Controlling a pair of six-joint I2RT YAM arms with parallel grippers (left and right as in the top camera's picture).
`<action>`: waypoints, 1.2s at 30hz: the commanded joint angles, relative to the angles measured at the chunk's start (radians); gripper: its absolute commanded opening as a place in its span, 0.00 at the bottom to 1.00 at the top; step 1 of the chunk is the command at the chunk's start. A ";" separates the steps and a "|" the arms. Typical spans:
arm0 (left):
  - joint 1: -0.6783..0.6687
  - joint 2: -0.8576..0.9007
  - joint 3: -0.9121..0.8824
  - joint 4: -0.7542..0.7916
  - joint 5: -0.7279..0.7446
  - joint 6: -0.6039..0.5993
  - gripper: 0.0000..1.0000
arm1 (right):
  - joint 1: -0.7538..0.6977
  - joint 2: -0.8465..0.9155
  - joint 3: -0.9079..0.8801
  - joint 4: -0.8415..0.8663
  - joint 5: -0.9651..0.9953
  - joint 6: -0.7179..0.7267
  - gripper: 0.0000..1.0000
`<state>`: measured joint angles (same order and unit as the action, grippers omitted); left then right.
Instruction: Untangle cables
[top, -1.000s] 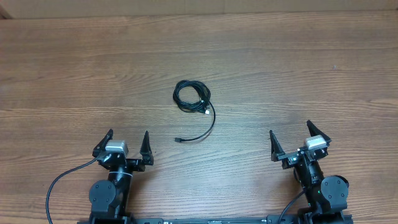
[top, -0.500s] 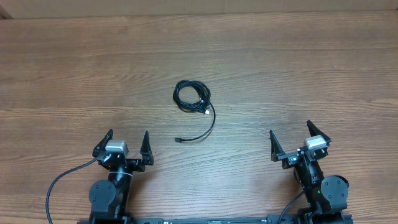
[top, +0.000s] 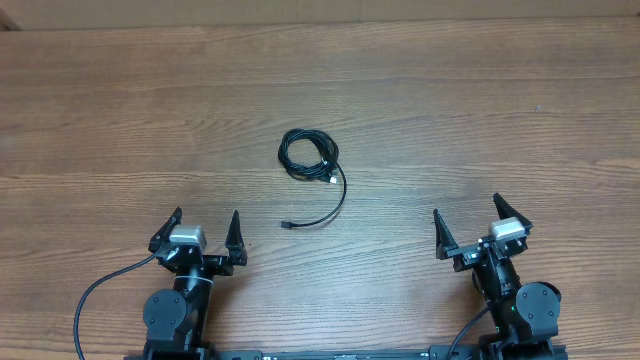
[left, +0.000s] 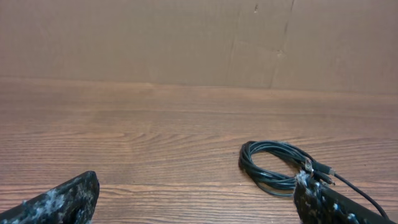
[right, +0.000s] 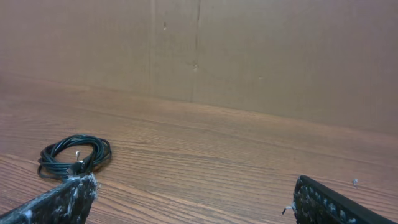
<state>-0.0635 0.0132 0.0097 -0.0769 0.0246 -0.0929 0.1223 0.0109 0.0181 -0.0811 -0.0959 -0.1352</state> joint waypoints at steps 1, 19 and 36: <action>0.006 -0.008 -0.005 0.000 -0.006 0.027 1.00 | -0.005 -0.008 -0.010 0.004 0.013 -0.004 1.00; 0.006 -0.008 -0.005 0.003 -0.065 0.030 1.00 | -0.005 -0.008 -0.010 0.004 0.013 -0.004 1.00; 0.006 -0.008 -0.005 0.003 -0.065 0.030 1.00 | -0.005 -0.008 -0.010 0.004 0.013 -0.004 1.00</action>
<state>-0.0635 0.0132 0.0097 -0.0769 -0.0280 -0.0925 0.1223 0.0109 0.0181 -0.0818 -0.0959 -0.1352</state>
